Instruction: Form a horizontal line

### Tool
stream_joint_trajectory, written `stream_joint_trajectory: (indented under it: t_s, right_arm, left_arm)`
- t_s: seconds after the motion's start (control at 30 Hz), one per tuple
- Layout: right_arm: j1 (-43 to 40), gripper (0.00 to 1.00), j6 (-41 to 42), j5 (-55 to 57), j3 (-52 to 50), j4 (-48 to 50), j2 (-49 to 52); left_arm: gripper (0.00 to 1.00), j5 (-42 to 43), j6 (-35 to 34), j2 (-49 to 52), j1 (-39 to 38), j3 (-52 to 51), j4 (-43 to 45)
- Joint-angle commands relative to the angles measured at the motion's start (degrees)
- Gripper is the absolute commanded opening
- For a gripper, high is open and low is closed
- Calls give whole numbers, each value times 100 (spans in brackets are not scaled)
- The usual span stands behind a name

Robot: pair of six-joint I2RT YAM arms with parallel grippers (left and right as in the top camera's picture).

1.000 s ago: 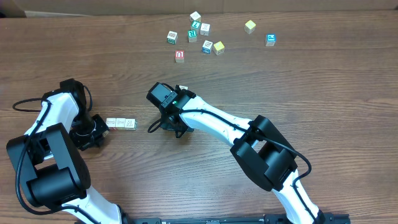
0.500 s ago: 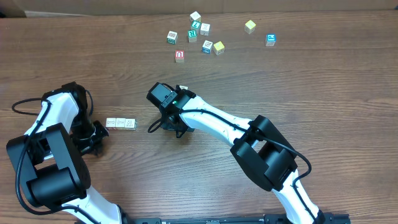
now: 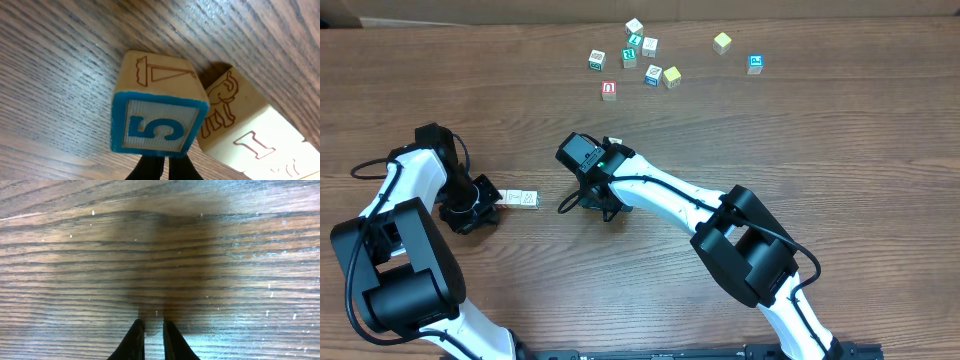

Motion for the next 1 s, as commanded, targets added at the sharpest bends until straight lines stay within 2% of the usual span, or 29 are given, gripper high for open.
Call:
stream_joint_trajectory:
  t_s: [0.0, 0.23, 0.33, 0.97]
  right_arm:
    - [-44, 12, -26, 173, -98, -79, 122]
    - [-44, 12, -24, 197, -98, -76, 122]
    - [-44, 12, -26, 197, -98, -76, 120]
    - [-44, 12, -24, 212, -98, -74, 122]
  left_arm:
    - [4, -63, 111, -105, -13, -4, -114]
    - [4, -1021, 79, -105, -11, -4, -291]
    - [4, -1344, -142, -105, -11, -4, -264]
    - [4, -1335, -260, -105, -11, -4, 269]
